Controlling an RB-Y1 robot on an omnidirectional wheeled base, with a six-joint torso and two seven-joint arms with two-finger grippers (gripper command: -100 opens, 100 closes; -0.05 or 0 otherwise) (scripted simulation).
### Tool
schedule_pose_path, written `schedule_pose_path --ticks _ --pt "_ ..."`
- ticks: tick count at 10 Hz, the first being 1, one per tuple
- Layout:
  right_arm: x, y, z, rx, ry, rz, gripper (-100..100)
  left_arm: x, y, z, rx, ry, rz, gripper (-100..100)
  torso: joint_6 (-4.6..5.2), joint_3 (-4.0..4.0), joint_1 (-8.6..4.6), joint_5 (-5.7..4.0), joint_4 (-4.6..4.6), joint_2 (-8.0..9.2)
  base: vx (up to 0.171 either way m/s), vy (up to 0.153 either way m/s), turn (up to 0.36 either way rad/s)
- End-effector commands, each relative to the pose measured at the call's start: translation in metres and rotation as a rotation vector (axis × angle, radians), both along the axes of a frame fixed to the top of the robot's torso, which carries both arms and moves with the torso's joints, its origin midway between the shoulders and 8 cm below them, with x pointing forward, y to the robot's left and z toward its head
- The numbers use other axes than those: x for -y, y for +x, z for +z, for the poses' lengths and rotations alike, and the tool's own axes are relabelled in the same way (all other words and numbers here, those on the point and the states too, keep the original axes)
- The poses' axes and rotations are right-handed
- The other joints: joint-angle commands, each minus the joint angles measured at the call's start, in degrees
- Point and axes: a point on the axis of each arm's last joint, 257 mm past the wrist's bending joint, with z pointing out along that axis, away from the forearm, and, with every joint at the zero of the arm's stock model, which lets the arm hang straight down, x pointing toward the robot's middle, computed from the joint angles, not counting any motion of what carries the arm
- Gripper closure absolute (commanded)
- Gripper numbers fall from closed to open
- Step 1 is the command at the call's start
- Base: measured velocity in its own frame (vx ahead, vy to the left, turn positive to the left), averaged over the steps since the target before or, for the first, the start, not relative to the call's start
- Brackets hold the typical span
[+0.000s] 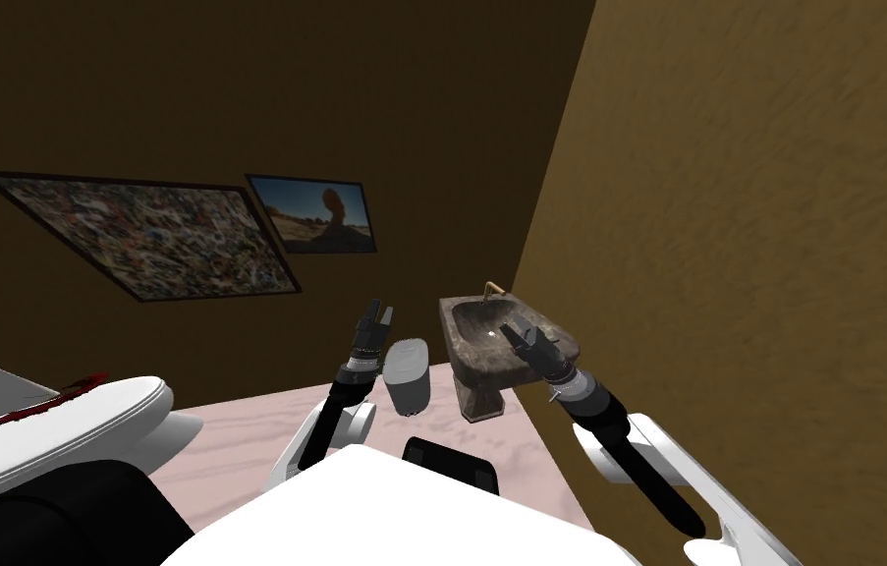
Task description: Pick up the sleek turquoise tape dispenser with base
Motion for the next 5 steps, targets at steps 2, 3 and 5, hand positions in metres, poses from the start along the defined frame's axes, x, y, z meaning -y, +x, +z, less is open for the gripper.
schedule_pose_path --ticks 2,3,5 --pt "-0.007 0.003 -0.012 0.038 -0.121 0.012 -100 0.0 0.0 0.0 0.0 0.0 0.0 0 -0.03 0.0 -0.01 0.0 0.0 0.0 -0.026 -0.024 0.081" --pt "-0.012 0.007 -0.022 0.073 -0.208 0.017 -100 0.0 0.0 0.0 0.0 0.0 0.0 0 0.0 -0.01 -0.01 0.0 0.0 -0.01 -0.032 -0.024 0.112" --pt "-0.015 0.011 -0.035 0.108 -0.315 0.025 -100 0.0 0.0 0.0 0.0 0.0 0.0 0 0.01 0.0 0.0 0.0 0.0 -0.01 -0.027 -0.021 0.084"
